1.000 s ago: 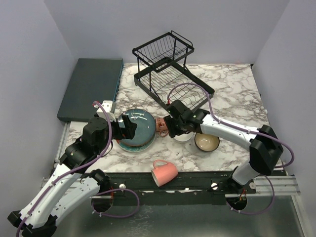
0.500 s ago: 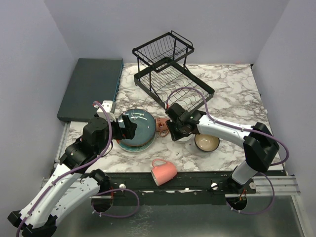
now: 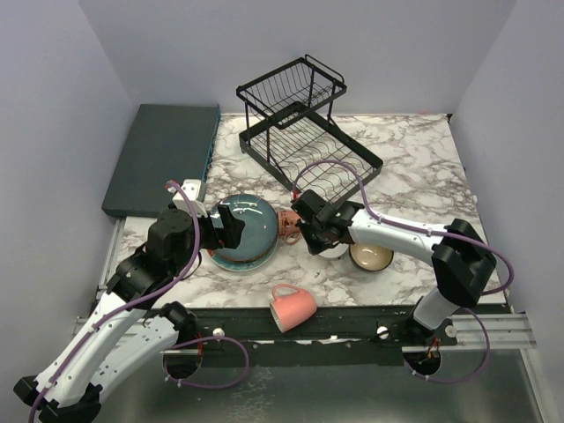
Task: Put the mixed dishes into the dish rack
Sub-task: Move the bowl to the corner of the board.
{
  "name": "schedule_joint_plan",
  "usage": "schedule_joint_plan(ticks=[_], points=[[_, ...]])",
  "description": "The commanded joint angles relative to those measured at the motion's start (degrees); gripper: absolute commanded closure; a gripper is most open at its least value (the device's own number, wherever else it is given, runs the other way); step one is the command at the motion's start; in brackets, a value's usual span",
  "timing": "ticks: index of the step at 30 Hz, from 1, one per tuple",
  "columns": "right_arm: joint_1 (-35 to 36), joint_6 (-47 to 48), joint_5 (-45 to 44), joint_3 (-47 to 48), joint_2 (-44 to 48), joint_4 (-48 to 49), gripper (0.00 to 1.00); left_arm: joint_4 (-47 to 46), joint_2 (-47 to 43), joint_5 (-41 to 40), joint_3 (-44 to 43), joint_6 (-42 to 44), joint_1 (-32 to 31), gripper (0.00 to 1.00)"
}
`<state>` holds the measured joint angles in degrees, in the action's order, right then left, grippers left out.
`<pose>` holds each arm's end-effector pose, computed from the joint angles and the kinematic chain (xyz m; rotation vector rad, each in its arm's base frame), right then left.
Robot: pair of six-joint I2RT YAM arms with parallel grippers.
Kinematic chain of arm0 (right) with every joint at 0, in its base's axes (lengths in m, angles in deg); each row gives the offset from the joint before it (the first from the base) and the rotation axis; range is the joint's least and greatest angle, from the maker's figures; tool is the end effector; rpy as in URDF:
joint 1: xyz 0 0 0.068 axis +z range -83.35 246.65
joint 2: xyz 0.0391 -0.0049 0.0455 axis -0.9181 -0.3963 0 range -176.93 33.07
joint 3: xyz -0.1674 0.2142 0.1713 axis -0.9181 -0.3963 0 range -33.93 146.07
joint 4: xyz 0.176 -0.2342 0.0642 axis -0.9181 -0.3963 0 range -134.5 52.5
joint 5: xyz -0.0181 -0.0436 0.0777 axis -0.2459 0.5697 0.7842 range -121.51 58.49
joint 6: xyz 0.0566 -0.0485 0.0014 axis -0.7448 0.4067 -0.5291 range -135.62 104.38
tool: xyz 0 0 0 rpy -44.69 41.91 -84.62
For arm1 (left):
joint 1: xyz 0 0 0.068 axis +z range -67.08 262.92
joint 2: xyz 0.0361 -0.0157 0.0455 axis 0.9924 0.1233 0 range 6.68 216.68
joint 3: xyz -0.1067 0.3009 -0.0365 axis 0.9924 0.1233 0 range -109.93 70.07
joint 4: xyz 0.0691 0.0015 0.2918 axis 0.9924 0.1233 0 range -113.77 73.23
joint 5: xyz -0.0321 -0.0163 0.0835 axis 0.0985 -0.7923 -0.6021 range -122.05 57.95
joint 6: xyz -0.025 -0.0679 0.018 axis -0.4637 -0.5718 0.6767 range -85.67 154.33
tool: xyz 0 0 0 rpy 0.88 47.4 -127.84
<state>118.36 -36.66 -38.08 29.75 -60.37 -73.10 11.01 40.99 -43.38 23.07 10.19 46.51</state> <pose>0.2370 0.2887 0.2132 -0.6863 2.6319 0.2263 0.1294 -0.0801 0.3609 0.0801 1.9805 -0.5019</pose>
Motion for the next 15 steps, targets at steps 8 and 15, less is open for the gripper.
schedule_joint_plan(ticks=[8,15], points=[[3.0,-2.4,-2.7,-3.2,3.7,-3.1,1.0,-0.7,1.0,0.0,0.5,0.8,0.0,0.01],[4.2,-5.0,-1.1,-6.2,8.5,-4.8,1.0,-0.7,1.6,-0.4,0.5,0.9,0.1,0.01]])
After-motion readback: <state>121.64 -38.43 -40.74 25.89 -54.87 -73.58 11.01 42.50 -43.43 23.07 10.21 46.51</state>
